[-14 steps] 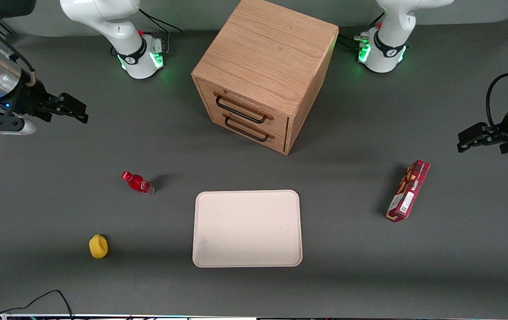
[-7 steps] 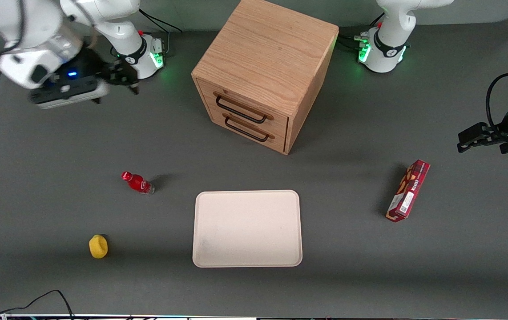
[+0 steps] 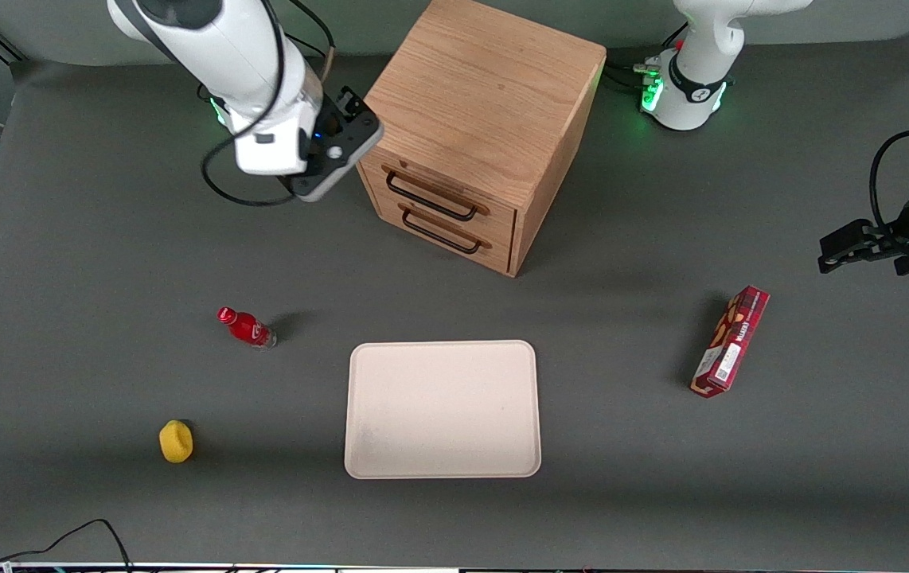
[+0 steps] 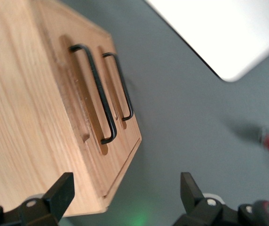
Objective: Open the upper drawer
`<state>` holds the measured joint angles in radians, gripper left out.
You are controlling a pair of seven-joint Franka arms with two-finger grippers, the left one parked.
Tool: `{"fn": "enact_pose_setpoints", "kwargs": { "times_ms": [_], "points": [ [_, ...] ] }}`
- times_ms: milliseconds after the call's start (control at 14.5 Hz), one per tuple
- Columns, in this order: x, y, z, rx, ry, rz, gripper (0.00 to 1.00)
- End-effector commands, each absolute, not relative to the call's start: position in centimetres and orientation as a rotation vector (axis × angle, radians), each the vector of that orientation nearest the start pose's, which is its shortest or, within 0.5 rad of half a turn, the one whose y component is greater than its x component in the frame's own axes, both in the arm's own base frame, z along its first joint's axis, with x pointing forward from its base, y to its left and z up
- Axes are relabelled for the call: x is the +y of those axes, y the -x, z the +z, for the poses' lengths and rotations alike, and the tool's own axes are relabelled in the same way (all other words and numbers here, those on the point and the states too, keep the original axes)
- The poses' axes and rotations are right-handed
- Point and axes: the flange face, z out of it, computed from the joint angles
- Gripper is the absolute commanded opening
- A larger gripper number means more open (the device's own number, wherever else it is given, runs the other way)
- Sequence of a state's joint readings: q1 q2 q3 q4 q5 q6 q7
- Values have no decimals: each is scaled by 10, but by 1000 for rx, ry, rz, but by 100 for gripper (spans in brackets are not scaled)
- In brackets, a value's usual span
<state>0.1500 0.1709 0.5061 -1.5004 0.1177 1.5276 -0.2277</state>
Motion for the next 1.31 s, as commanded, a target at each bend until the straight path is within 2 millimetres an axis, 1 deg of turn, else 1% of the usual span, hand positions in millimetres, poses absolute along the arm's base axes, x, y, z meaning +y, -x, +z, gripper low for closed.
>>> {"fn": "enact_pose_setpoints", "kwargs": {
  "times_ms": [0, 138, 345, 414, 552, 690, 1034, 1103, 1241],
  "points": [
    [357, -505, 532, -1515, 2355, 245, 100],
    [368, -519, 499, -1451, 2273, 260, 100],
    [378, -534, 456, -1406, 2250, 266, 100],
    [386, -535, 442, -1401, 2239, 278, 100],
    [396, -532, 425, -1399, 2236, 297, 100],
    [400, -526, 411, -1394, 2241, 304, 100],
    [403, -519, 394, -1383, 2242, 319, 100],
    [410, -514, 391, -1391, 2236, 313, 100],
    [411, -513, 385, -1369, 2250, 322, 100]
  ]
}}
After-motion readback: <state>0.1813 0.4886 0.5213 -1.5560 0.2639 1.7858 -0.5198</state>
